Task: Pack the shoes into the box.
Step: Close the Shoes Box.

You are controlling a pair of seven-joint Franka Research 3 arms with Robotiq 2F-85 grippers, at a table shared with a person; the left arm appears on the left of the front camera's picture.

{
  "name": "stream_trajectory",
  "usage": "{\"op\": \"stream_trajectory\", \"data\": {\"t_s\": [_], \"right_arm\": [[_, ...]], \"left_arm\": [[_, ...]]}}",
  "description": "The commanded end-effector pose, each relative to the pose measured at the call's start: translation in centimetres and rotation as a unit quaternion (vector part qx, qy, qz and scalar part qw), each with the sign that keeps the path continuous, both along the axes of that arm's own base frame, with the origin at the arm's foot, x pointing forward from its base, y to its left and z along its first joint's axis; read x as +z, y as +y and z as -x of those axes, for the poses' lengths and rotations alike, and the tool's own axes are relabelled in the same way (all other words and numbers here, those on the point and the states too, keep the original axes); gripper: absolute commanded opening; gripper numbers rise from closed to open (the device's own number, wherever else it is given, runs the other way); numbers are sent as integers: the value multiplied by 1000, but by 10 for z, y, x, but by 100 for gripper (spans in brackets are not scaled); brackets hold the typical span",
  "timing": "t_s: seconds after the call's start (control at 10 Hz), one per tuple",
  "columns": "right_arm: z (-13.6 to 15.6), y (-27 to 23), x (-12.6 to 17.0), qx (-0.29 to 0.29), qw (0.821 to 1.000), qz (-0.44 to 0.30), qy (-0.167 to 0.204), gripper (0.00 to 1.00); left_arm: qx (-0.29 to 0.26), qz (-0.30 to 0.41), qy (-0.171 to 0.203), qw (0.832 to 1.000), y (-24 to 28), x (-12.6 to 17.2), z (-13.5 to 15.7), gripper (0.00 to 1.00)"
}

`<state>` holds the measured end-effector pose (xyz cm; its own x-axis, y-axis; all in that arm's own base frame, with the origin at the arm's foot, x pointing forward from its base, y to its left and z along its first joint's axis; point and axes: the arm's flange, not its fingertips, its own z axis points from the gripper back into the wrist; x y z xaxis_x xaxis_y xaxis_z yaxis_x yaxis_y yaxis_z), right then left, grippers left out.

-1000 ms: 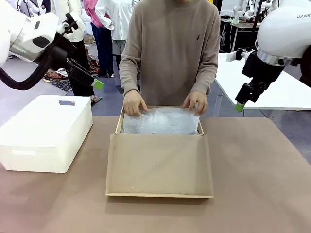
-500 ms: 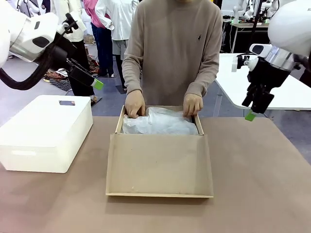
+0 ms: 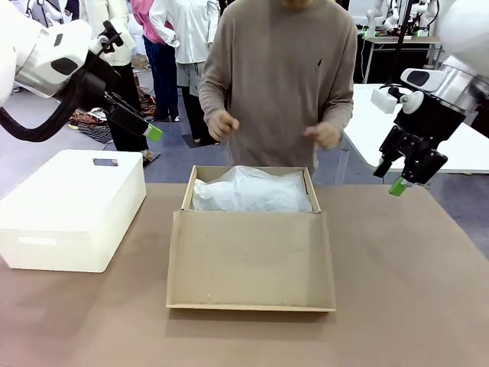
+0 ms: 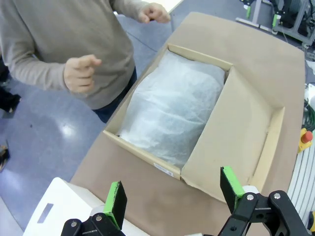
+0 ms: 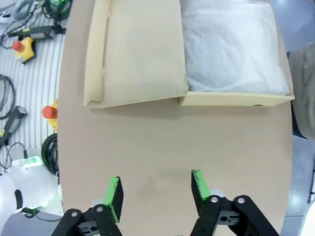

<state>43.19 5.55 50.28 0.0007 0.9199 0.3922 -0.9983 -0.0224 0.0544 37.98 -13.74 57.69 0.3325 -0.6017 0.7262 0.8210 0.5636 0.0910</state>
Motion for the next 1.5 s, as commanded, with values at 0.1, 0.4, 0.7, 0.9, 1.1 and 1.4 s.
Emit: {"op": "stream_trajectory", "data": {"t_s": [0.1,0.4,0.7,0.9,1.1,1.4], "right_arm": [[-9,-6,9,1,999,-26,27,10],[-9,-6,10,-14,999,-27,37,0],[-11,-4,9,-30,997,-41,55,0],[-8,-3,11,-111,991,-41,55,0],[-7,-8,3,-28,998,-33,46,0],[-7,-6,3,-44,997,-34,51,0]], "left_arm": [[-9,7,1,1000,1,0,-1,100],[-9,7,1,1000,1,0,-1,100],[-9,7,1,1000,1,0,-1,100],[-9,7,1,1000,1,0,-1,100],[-9,7,1,1000,1,0,-1,100],[-9,7,1,1000,1,0,-1,100]]}}
